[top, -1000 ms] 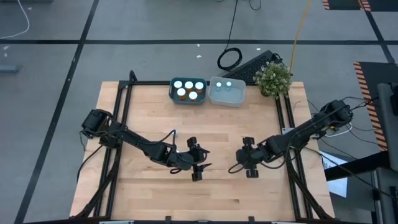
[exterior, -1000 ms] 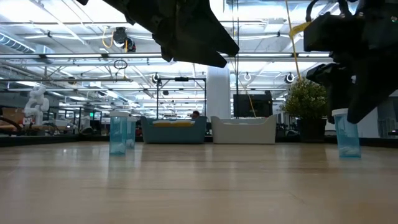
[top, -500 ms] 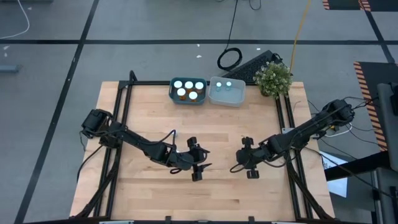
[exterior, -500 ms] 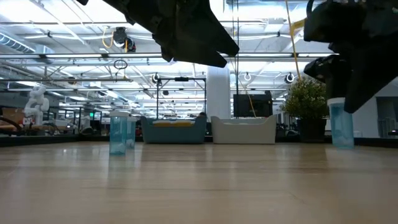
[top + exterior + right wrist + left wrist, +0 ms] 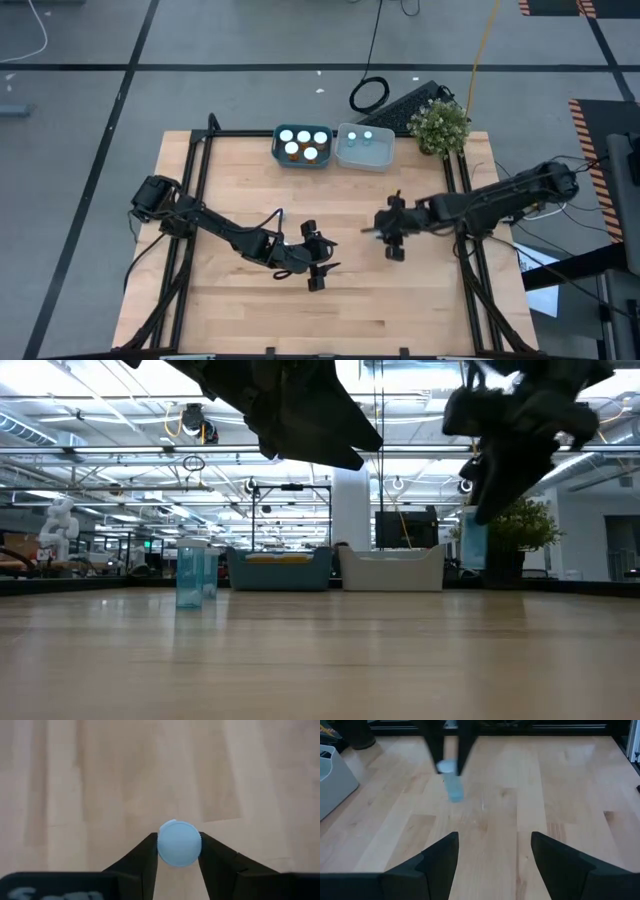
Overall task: Pick and place medicine bottles into bin by pill shape (circle, oval)
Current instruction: Put the blue pill bottle into the gray bin
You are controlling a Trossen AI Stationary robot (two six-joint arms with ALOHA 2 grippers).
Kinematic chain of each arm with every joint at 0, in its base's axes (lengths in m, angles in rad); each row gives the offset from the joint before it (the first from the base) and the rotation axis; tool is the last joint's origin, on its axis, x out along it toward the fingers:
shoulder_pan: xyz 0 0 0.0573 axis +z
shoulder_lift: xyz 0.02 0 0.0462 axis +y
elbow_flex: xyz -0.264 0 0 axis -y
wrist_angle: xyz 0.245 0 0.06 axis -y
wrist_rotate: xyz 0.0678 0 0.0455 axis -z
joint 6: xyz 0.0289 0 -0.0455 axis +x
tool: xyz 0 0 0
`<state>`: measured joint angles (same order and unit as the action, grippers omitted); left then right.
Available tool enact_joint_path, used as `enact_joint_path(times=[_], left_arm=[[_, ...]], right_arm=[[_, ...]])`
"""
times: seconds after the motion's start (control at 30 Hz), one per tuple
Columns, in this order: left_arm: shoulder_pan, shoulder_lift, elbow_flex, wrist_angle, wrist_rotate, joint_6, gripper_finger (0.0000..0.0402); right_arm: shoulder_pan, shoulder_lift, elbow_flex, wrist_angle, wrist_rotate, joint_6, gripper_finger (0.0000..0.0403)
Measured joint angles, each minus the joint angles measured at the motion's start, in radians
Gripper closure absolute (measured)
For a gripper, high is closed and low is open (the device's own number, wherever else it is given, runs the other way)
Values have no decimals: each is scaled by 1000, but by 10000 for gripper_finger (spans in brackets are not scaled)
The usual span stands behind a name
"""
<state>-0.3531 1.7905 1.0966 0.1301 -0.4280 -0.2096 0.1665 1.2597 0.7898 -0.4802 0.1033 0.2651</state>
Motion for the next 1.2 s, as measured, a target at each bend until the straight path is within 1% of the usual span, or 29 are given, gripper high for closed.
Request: enact_joint_path(times=[0.13, 0.27, 0.47, 0.57, 0.73, 0.87, 1.2], left_arm=[[0, 0, 0, -2, 0, 8, 151], [0, 0, 0, -6, 0, 14, 151], [15, 0, 0, -6, 0, 36, 151], [25, 0, 0, -7, 0, 34, 151], [32, 5, 0, -26, 0, 31, 151], [33, 5, 0, -36, 0, 24, 151], [44, 5, 0, -23, 0, 50, 151]], right_arm=[[-118, -3, 10, -2, -33, -64, 283], [-231, -3, 54, -6, -76, -148, 283], [-392, -1, 176, -26, -83, -298, 282], [-484, 3, 242, -27, -84, -334, 282], [-636, 20, 326, -18, -160, -359, 282], [-732, 64, 365, -25, -161, -405, 282], [-921, 236, 374, -24, -158, -486, 282]])
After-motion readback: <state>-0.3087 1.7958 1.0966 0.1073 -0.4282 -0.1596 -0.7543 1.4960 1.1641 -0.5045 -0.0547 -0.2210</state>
